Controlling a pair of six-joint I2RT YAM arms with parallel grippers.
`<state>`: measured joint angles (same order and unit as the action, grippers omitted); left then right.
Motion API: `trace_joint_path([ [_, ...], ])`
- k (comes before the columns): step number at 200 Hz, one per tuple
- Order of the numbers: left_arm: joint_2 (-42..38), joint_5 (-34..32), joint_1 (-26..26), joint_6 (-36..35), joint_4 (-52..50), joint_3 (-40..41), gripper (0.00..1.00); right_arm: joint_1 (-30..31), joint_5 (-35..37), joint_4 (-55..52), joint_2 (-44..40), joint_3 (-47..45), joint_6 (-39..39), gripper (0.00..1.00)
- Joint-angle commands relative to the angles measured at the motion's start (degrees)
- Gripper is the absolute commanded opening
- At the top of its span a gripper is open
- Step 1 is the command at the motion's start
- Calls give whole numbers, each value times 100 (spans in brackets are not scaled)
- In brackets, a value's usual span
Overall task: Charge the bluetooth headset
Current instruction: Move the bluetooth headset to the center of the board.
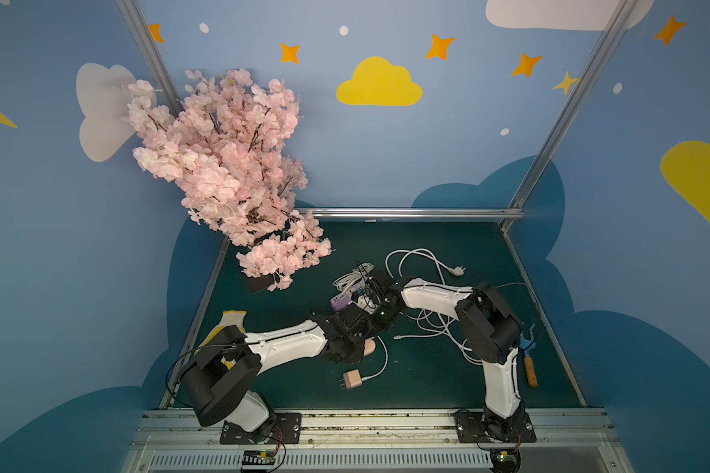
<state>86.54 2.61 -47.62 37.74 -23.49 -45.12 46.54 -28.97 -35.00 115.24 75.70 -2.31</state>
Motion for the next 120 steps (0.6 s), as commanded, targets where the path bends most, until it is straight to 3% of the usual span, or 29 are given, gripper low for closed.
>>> trace_joint_path([
  [1,-122,-90,86,-86,209,-35,12,74,33,-430,-359,-423,-120,0],
  [37,-33,18,191,-130,289,-38,12,85,238,-480,-793,-858,-249,0],
  [67,-85,180,192,-127,262,-138,12,17,440,-574,-833,-698,-238,0],
  [79,-221,306,187,-90,185,-232,17,-21,490,-629,-817,-592,-238,0],
  [104,-578,446,-18,232,-9,-400,44,-172,524,-649,-915,-470,-277,0],
  [120,-647,333,-220,551,-335,-557,54,-329,391,-478,-1033,-498,-275,0],
])
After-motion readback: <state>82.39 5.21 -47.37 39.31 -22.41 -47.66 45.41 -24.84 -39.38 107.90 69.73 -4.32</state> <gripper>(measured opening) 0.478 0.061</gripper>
